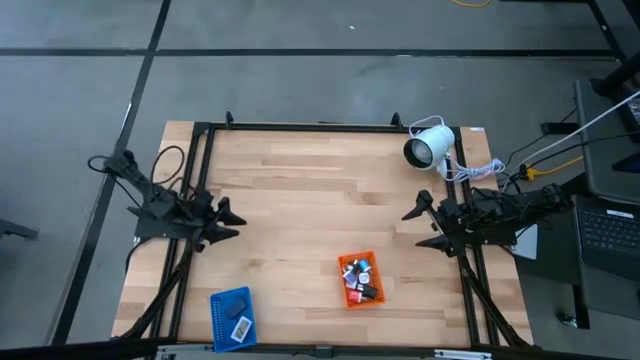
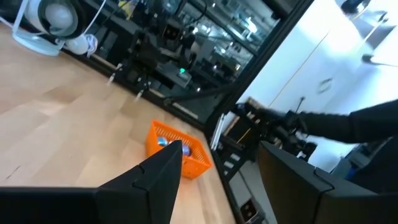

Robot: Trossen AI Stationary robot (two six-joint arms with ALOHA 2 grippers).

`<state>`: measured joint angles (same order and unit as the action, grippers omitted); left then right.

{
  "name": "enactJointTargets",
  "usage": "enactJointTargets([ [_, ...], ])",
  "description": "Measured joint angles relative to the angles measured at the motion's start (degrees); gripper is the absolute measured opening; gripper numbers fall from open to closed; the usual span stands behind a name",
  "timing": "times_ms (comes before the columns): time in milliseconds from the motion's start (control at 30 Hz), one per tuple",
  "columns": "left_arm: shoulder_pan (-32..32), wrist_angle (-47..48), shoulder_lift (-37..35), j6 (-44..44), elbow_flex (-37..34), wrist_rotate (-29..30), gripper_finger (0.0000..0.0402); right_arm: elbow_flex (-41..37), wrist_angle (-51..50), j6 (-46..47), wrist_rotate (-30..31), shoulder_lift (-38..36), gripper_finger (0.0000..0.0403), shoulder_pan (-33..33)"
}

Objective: Pick & Place Office items
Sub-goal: Return to Home Position

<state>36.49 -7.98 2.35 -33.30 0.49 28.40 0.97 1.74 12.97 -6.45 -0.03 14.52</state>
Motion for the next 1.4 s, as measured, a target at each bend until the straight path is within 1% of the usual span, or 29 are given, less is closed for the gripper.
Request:
enactJointTargets([
  [67,0.0,0.86,-2.23,-0.01,0.0,0.0,0.0207,0.0,-0.03,0.0,0.01,0.0,0.0388,0.0],
  [300,-0.26,2.92,-2.31,0.0,0.0,0.06,0.0205,0.0,0.0,0.0,0.01,0.0,0.0388,0.0],
  [633,-0.22,3.01,-2.33,0.0,0.0,0.0,0.0207,0.0,0.0,0.0,0.01,0.0,0.0388,0.0],
  [867,-0.22,3.88,2.38,0.0,0.04,-0.75,0.0205,0.0,0.02,0.0,0.03,0.02,0.0388,0.28],
  [1100,-0.26,3.9,7.81,0.0,0.03,-1.32,0.0206,0.0,0.01,-0.01,0.01,0.02,0.0388,4.3],
  [1400,-0.26,3.9,8.68,0.0,0.02,-1.31,0.0208,0.0,0.0,-0.02,-0.4,0.02,0.0388,5.2],
])
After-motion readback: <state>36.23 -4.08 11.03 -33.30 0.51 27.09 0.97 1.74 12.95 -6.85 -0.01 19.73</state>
